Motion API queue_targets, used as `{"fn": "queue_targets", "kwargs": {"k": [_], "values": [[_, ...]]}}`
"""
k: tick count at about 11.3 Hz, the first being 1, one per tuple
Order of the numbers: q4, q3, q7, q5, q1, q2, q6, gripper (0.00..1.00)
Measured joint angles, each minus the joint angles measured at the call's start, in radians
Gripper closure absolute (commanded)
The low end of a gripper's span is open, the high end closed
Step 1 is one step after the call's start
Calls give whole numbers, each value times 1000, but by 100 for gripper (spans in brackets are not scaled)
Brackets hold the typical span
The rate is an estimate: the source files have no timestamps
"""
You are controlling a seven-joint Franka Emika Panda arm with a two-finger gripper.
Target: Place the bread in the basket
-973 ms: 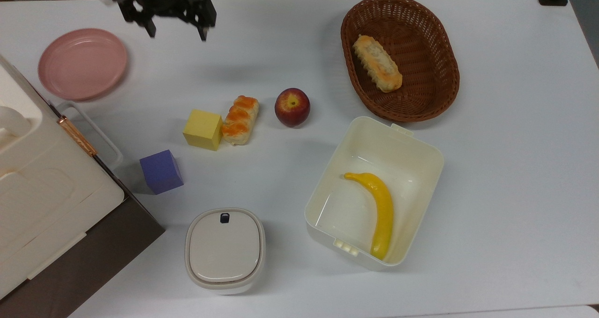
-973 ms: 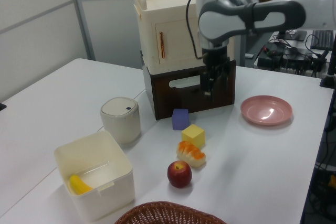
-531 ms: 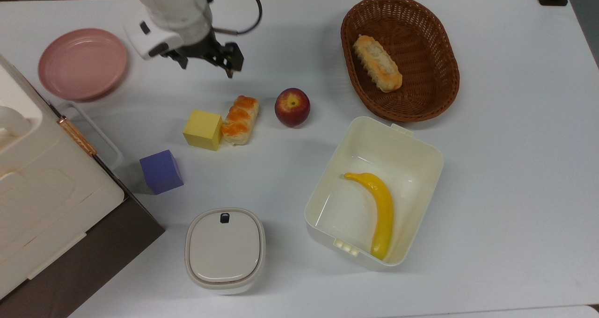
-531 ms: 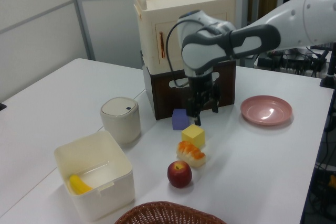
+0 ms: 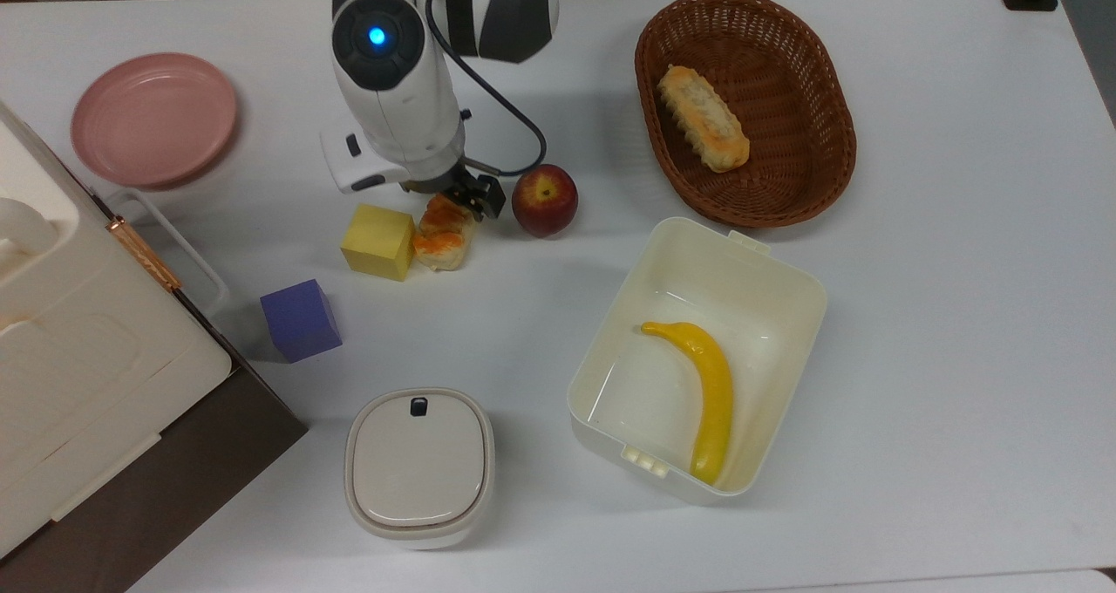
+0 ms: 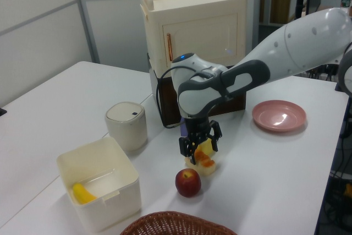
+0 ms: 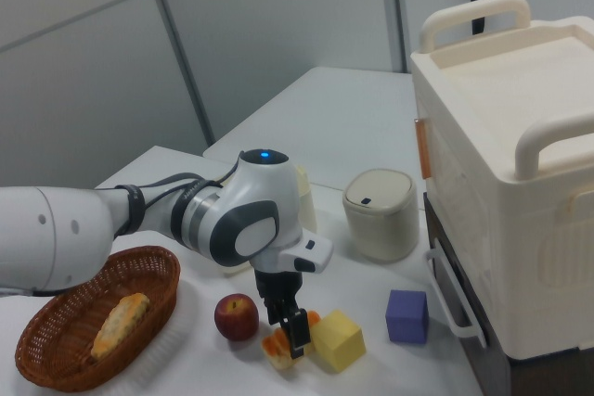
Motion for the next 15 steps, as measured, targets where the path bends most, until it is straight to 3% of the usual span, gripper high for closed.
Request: {"fn": "queue_targets", "kwargs": {"k": [1, 2, 3, 4, 5, 10, 15], "values": [[0, 2, 6, 0, 1, 14, 13, 0], [0, 5, 7, 0, 1, 25, 19, 11], [0, 7, 8, 0, 1, 32, 21, 37], [0, 7, 8, 0, 1, 37, 21, 52], [0, 7, 8, -1, 1, 39, 21, 59], [24, 12, 8, -24, 9, 27, -23, 59], [68, 29, 1, -26, 18, -71, -153, 58]]}}
